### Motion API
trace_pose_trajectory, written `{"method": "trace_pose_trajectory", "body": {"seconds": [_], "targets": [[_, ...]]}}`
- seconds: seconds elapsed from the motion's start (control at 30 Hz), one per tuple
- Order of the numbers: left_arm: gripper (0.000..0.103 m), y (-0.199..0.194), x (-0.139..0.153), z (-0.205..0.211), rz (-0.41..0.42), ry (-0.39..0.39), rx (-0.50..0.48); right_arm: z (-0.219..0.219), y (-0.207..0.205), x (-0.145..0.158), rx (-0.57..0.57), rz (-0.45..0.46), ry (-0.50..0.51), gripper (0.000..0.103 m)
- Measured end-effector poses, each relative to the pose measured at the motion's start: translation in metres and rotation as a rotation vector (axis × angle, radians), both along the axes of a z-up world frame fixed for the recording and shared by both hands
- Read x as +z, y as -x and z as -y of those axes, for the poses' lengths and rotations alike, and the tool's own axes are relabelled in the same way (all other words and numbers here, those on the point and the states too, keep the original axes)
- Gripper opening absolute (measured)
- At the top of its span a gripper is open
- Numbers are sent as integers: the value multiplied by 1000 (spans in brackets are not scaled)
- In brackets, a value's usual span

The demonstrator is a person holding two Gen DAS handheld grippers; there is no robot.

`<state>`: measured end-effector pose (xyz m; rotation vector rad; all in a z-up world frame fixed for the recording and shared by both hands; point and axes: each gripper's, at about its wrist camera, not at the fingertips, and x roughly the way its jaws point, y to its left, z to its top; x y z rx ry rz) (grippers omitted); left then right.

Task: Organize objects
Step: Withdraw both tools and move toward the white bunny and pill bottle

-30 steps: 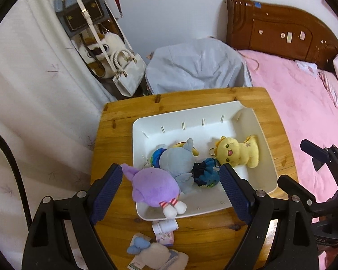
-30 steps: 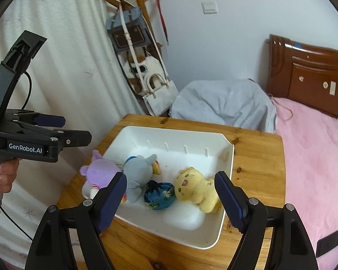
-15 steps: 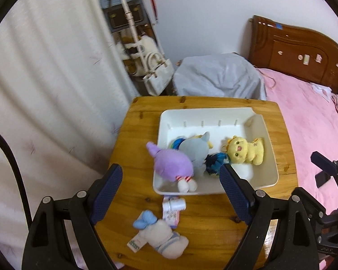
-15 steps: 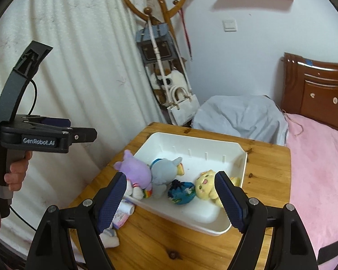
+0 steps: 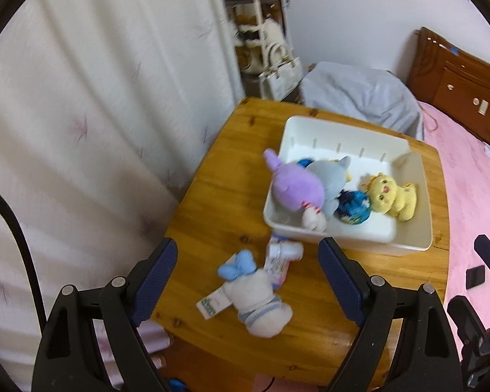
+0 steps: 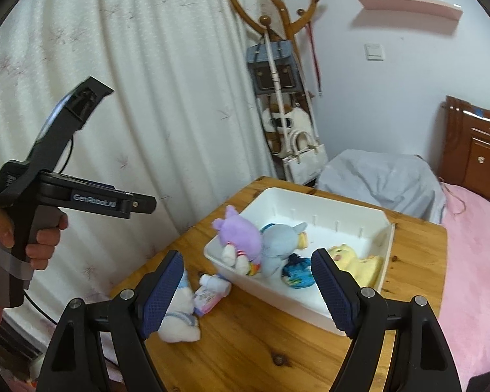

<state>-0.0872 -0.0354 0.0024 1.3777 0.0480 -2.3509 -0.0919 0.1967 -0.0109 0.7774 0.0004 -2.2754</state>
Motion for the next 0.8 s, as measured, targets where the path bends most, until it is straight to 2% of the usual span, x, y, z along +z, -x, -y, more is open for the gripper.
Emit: {"method": "trace_pose_trajectory", "body": {"seconds": [0.23,0.5,0.8], "targets": [[90,-21,-18,26,52,-8,50,27,-12,-5,78,8,-9,81],[90,-31,-37,66,101,-24,40,68,-18,-17,123,63,-30,81],[90,-20,-51,124,163,-41,-66,129,-30,-54,110,186,-109,81]]}}
